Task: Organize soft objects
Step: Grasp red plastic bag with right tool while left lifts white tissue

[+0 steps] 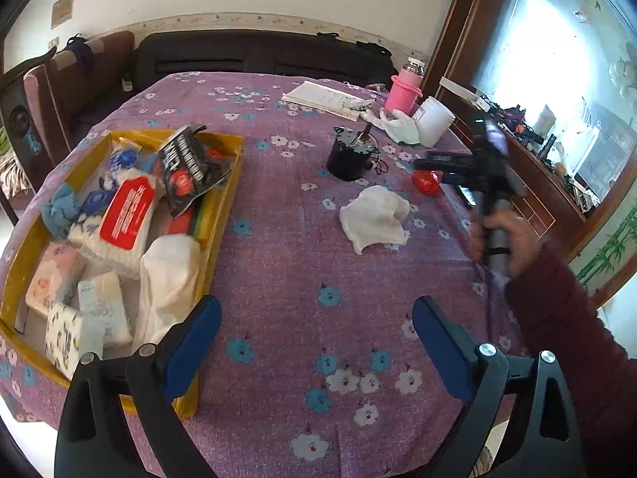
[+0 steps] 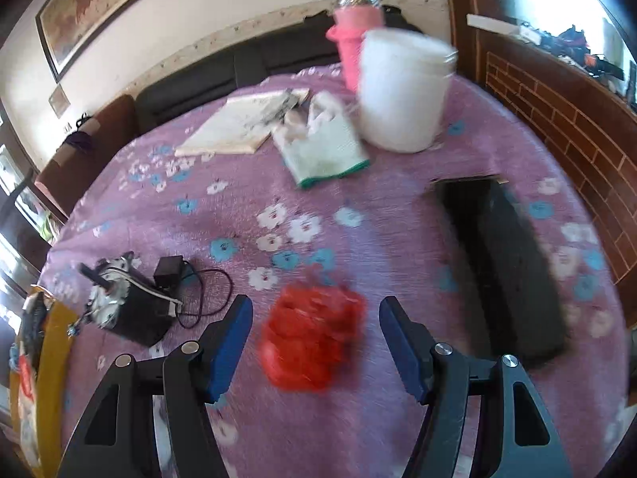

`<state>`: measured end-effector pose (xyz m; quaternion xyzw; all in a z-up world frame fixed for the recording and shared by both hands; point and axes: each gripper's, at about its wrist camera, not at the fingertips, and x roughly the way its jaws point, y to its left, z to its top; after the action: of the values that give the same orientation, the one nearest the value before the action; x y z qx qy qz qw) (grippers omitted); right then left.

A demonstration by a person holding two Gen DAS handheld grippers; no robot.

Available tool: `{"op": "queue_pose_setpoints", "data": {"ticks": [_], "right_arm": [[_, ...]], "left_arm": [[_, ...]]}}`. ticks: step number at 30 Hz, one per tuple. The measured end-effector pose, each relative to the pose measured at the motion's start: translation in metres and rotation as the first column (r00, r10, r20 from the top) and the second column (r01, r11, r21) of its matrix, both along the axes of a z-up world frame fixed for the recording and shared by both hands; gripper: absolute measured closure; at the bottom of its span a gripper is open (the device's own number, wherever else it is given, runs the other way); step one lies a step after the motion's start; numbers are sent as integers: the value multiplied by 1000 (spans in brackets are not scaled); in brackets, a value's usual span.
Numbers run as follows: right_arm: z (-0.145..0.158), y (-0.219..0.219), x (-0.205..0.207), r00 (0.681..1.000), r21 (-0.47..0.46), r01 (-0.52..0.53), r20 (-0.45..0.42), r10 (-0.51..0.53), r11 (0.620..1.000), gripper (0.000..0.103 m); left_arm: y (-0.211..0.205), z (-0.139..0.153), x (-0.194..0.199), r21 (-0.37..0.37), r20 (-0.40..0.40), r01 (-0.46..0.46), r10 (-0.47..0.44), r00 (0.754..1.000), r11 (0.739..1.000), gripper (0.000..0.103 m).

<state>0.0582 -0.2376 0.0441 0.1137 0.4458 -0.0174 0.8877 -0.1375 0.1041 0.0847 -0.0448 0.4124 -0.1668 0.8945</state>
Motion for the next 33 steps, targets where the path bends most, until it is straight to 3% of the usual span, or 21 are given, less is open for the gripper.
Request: {"op": "queue_pose_setpoints", "data": {"ticks": [1, 4, 8, 12, 16, 21, 27, 28, 29, 30, 31, 33], "right_arm": [[-2, 3, 5, 1000, 0, -10, -5, 10, 1000, 51], [-10, 19, 7, 999, -107, -37, -14, 36, 994, 61], [-4, 8, -18, 1000, -31, -16, 2, 16, 999, 62], [4, -11, -58, 997, 68, -2, 83, -3, 998, 61], [-5, -25, -58, 997, 186, 13, 68, -26, 983, 61], [-1, -20, -52, 996, 192, -11, 84, -5, 981, 61], [1, -16, -53, 996, 186, -14, 90, -3, 982, 60], [1, -16, -53, 996, 185, -13, 92, -5, 983, 60], [1, -16, -53, 996, 182, -11, 94, -6, 983, 60], [1, -15, -53, 996, 180, -10, 93, -6, 984, 60], [1, -16, -54, 996, 181, -9, 91, -8, 983, 60], [-1, -16, -54, 996, 181, -7, 85, -9, 984, 60]], "left_arm": [[-5, 3, 3, 9, 7, 8, -8, 1000, 1000, 7], [-20, 7, 16, 42, 26, 33, -34, 999, 999, 7], [-49, -2, 44, 100, 19, 74, -76, 997, 992, 7], [-80, -20, 82, 144, 1, 116, -117, 993, 983, 7], [-108, -41, 118, 153, -27, 142, -140, 990, 978, 7], [-137, -61, 151, 156, -42, 152, -147, 988, 976, 7], [-160, -85, 164, 211, -94, 196, -180, 979, 958, 8], [-163, -84, 161, 232, -83, 199, -184, 979, 952, 18], [-163, -82, 158, 240, -73, 197, -185, 980, 950, 41], [-162, -79, 156, 235, -72, 201, -190, 979, 951, 56], [-158, -74, 156, 207, -89, 210, -195, 977, 956, 80], [-150, -65, 152, 176, -85, 197, -184, 979, 964, 85]]}}
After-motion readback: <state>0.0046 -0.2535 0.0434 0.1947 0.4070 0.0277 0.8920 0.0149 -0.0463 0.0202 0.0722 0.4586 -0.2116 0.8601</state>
